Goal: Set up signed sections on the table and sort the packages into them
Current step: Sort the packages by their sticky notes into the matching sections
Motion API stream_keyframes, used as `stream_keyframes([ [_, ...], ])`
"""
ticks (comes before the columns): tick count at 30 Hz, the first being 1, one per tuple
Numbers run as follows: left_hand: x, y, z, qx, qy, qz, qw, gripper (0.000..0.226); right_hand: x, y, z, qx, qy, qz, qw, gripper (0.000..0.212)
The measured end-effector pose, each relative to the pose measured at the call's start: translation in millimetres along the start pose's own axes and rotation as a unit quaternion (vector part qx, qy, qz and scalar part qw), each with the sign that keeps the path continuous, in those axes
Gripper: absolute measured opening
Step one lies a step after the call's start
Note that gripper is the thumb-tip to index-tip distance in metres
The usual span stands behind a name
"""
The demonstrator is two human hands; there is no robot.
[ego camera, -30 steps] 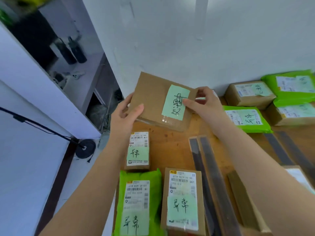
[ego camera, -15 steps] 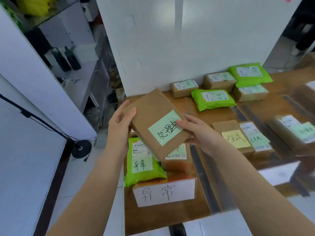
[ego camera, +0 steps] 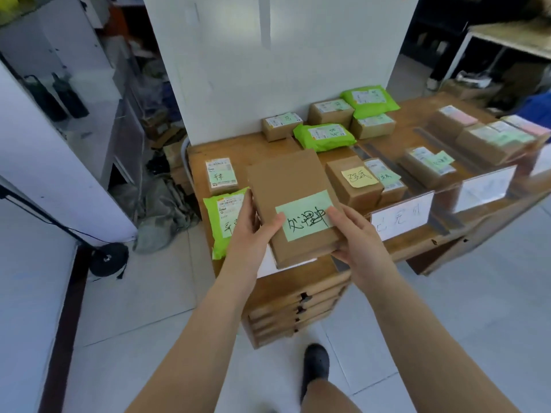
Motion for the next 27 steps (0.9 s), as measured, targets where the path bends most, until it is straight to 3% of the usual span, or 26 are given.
stream_keyframes([
  [5, 3, -13, 24, -0.039, 0.021, 0.004, 0.999, 0.066, 1, 18, 32, 0.038, 0.003, 0.003, 0.999, 0.035],
  [12, 4, -36, 33, -0.047, 0.001, -0.001, 0.999, 0.064, -14, 46, 51, 0.061, 0.035, 0.021, 0.997, 0.049],
  [15, 4, -60, 28, -0.063, -0.014, 0.002, 0.998, 0.060, -23, 68, 53, 0.072, 0.052, 0.017, 0.996, 0.044],
  [21, -3, -117, 15, -0.066, -0.020, 0.012, 0.998, 0.075, -43, 125, 51, 0.110, 0.085, 0.023, 0.990, 0.039],
  [27, -22, -199, 6, -0.033, -0.033, -0.011, 0.999, 0.047, -69, 207, 38, 0.102, 0.095, 0.024, 0.990, 0.045],
])
Point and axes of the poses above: each hand's wrist, its own z-axis away from the middle knuckle, its own y-axis out of the back of the hand, x = y × z, the point moved 7 cm from there along -z, towards the middle knuckle, and after that the axes turned 1 degree about z, right-handed, at the moved point
